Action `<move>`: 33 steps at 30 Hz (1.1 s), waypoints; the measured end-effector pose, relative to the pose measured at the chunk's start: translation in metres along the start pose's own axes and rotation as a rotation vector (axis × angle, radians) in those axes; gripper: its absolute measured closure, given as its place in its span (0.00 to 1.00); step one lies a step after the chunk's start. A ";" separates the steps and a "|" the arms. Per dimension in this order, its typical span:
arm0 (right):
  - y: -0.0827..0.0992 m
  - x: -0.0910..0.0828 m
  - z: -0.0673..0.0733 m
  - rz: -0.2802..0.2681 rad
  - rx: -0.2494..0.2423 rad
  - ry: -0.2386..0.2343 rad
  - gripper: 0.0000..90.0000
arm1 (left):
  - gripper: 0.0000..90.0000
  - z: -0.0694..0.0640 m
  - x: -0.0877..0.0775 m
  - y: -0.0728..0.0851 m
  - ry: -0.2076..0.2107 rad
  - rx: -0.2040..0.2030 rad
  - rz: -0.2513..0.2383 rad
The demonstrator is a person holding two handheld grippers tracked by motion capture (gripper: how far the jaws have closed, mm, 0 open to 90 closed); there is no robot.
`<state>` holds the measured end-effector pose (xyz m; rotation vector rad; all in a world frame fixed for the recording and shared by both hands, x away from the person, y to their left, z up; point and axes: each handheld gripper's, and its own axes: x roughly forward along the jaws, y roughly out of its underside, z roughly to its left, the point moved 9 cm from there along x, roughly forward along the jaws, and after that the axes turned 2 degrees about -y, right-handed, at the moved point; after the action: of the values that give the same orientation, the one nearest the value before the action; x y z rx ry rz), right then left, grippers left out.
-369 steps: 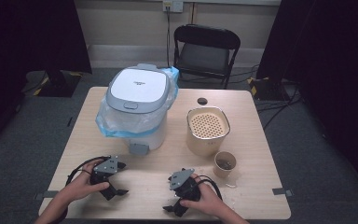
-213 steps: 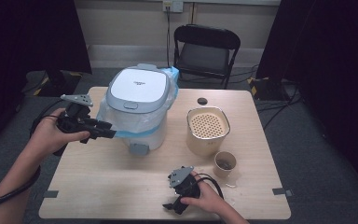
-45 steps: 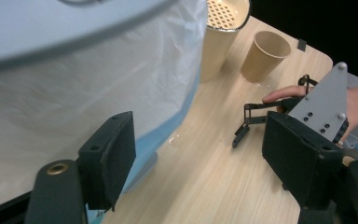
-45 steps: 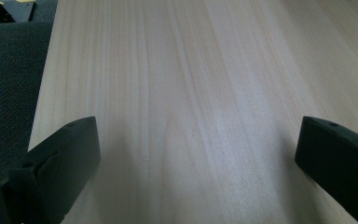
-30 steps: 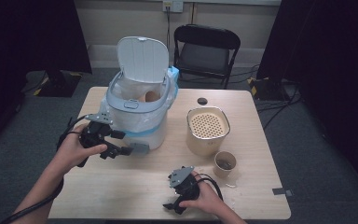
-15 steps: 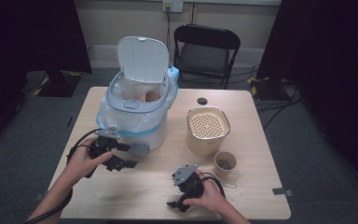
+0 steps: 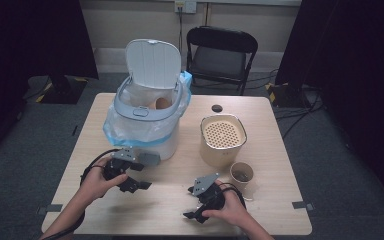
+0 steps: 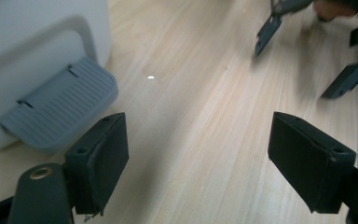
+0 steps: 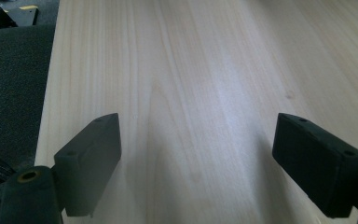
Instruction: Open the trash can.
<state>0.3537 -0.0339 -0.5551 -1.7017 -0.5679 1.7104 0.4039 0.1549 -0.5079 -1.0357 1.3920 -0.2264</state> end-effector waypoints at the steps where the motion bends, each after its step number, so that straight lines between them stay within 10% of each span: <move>1: 0.000 -0.004 0.000 -0.010 0.010 -0.001 0.17 | 0.22 0.000 0.005 0.005 0.001 0.004 0.006; 18: 0.010 -0.026 -0.002 -0.012 0.051 0.015 0.16 | 0.21 0.002 0.029 0.035 -0.021 0.125 0.081; 33: 0.022 -0.038 -0.002 0.009 0.068 0.026 0.17 | 0.11 0.000 0.038 0.041 -0.007 0.220 -0.025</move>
<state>0.3508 -0.0759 -0.5439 -1.6785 -0.4857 1.6924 0.3952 0.1528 -0.5629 -0.8704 1.3159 -0.3855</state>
